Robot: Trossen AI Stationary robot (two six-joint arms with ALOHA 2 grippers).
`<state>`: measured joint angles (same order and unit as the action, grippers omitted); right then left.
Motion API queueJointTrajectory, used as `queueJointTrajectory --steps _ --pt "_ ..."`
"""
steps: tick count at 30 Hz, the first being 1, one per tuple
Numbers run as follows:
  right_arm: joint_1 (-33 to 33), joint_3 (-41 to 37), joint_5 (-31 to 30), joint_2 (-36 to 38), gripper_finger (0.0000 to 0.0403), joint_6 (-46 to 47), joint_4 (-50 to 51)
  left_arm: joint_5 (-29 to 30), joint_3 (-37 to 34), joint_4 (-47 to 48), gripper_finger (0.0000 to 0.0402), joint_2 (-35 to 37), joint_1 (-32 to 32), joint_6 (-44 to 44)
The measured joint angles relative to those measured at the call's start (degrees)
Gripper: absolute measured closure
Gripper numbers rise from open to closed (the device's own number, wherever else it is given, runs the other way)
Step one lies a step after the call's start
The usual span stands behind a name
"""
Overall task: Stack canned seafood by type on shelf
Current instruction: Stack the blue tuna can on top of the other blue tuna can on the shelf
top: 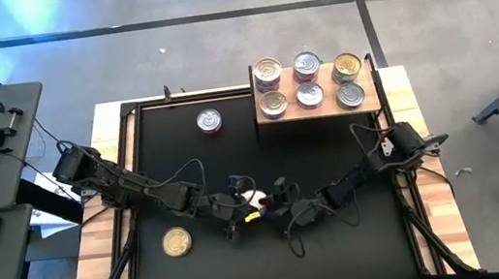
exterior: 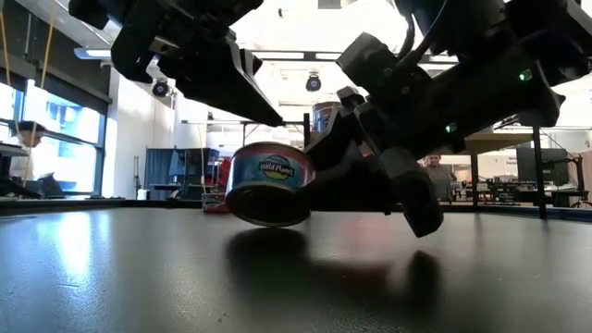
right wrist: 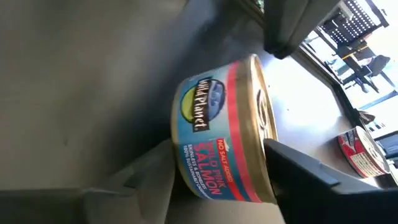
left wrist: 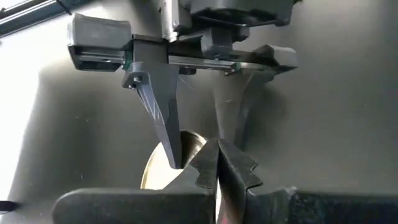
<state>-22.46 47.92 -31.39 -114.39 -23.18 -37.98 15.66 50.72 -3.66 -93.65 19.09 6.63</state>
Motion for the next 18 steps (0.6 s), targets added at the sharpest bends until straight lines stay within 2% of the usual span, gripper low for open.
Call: queueJointTrajectory --steps 5,9,13,18 --pt "-0.02 0.02 -0.12 0.0 0.0226 0.2 -0.2 0.0 0.0 -0.08 0.0401 0.0 0.0 0.0" --pt "-0.04 0.04 -0.18 0.02 0.0243 0.22 0.04 1.12 -0.01 -0.12 0.0401 -0.01 0.02 0.0" --pt "-0.28 0.07 -0.61 0.04 0.0245 0.25 0.31 5.04 -0.02 0.49 0.0401 0.94 0.57 0.33" --pt "-1.63 0.04 -3.27 2.09 0.0245 0.72 4.41 13.78 -0.02 5.44 0.0401 4.78 2.86 -0.77"
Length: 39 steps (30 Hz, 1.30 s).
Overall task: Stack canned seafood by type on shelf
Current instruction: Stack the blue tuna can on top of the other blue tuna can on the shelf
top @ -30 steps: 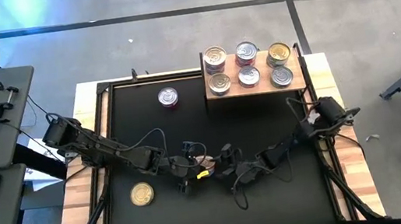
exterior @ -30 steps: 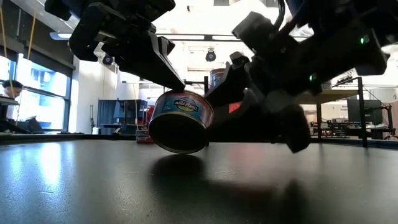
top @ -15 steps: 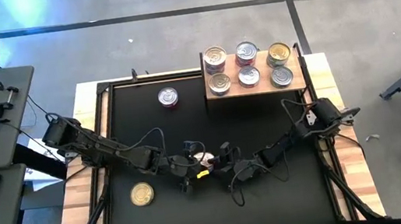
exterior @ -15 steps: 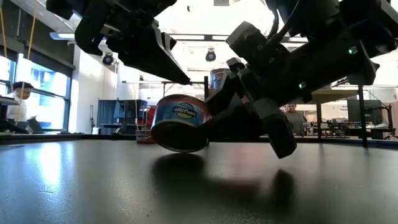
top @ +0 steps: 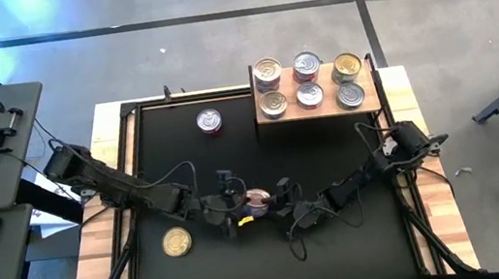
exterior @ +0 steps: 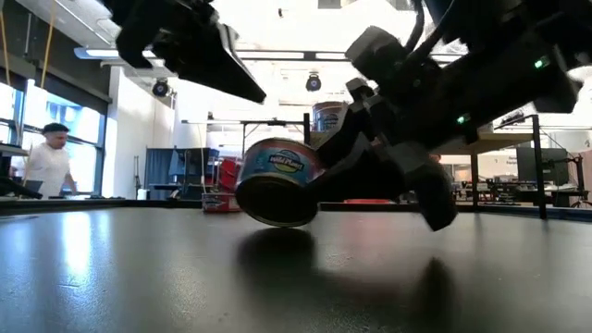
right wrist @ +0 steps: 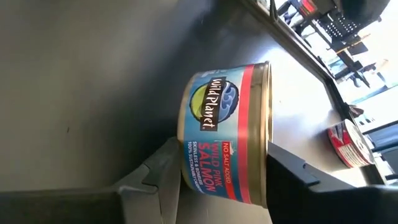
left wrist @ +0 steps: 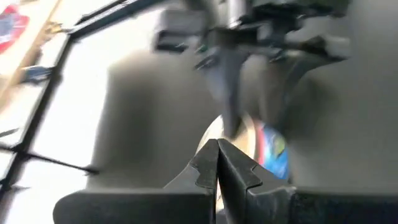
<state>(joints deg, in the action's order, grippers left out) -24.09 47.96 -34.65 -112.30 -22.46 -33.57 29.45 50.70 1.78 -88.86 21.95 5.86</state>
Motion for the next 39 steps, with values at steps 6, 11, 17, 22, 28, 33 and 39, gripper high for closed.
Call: queueJointTrajectory --steps 6,11,17,22,28,33,39 --pt "-2.92 -0.08 -2.69 7.18 0.0245 1.02 6.39 7.77 0.0 8.68 0.0402 4.15 3.12 -6.92" --pt "-4.85 -0.08 -10.85 16.94 0.0245 -0.67 14.5 12.26 -2.36 8.39 0.0402 4.04 5.34 -13.61" --pt "-1.79 -0.06 -24.12 29.96 0.0246 -8.81 22.71 14.94 -10.07 -6.37 0.0401 3.33 6.37 -17.37" --pt "7.58 0.01 -21.71 36.73 0.0246 -19.19 23.07 16.41 -16.09 -21.66 0.0402 3.35 6.37 -15.48" --pt "20.54 2.26 -14.72 36.61 0.0246 -26.06 29.51 16.62 -17.4 -26.03 0.0401 3.37 6.3 -12.8" --pt "26.83 6.15 -10.92 33.7 0.0232 -23.37 36.17 16.62 -17.43 -25.8 0.0402 3.37 6.28 -12.76" --pt "27.86 8.21 -9.45 31.08 0.0207 -22.54 37.35 16.6 -17.44 -25.68 0.0401 3.37 6.3 -13.08"
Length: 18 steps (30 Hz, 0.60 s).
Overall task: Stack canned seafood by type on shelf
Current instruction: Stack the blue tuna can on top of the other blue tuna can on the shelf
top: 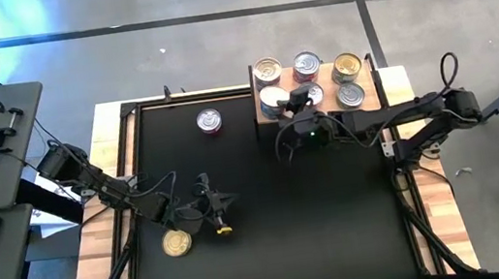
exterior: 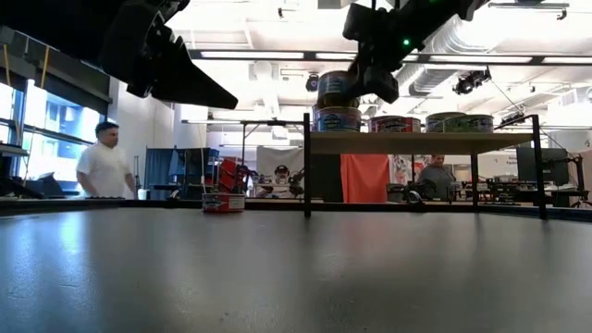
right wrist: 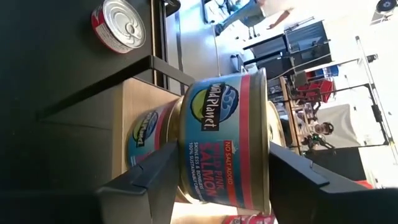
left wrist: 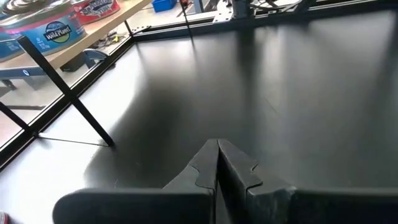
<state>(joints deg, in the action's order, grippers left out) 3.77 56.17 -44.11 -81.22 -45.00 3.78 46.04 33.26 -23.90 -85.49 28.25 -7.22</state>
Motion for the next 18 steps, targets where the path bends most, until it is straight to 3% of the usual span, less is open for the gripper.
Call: queueJointTrajectory --steps 7,18 --pt "0.0 0.08 -0.84 -0.14 0.0194 0.07 1.59 0.0 0.0 0.07 0.0402 0.0 -0.01 -0.04" --pt "0.0 0.08 -0.21 -0.14 0.0104 0.39 1.45 -0.02 0.0 0.07 0.0402 0.0 -0.01 -0.13"
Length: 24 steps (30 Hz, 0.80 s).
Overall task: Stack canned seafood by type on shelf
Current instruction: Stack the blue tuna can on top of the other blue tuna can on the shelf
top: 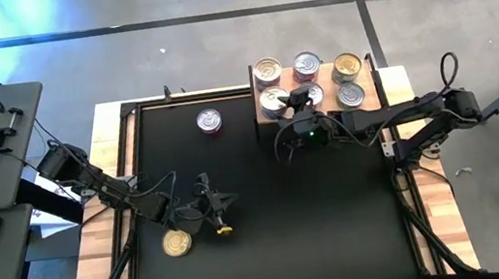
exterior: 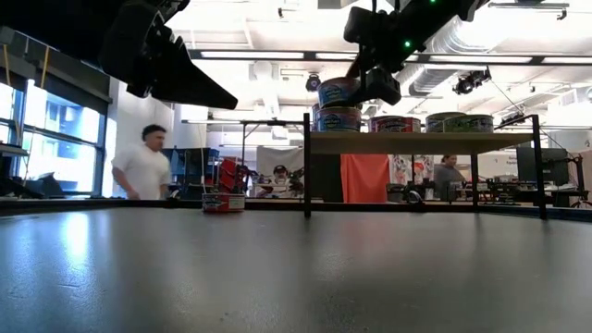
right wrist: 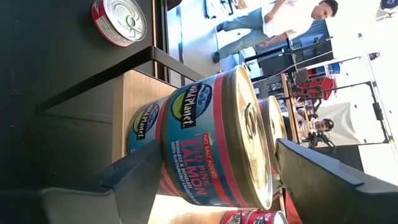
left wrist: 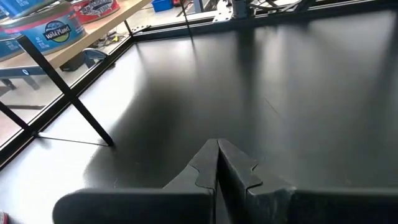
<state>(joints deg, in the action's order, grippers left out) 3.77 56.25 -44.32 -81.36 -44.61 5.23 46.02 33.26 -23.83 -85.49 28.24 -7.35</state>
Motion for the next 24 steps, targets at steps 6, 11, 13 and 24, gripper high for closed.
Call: queueJointTrajectory --steps 6,11,13,24 --pt "0.0 0.0 -0.02 0.06 0.01 -0.27 -0.13 -0.61 0.0 0.0 0.0402 0.0 0.0 -0.09" --pt "-0.02 0.0 0.28 1.08 0.01 -0.03 -0.15 -0.7 0.0 0.0 0.0402 0.0 -0.01 -0.09" --pt "-0.02 0.0 2.04 1.85 0.01 1.54 -0.14 -0.7 0.0 0.02 0.0402 0.0 0.01 -0.09" --pt "0.72 0.0 5.6 3.48 0.01 5.83 2.23 -0.9 0.0 0.09 0.0402 0.0 0.01 -0.04"
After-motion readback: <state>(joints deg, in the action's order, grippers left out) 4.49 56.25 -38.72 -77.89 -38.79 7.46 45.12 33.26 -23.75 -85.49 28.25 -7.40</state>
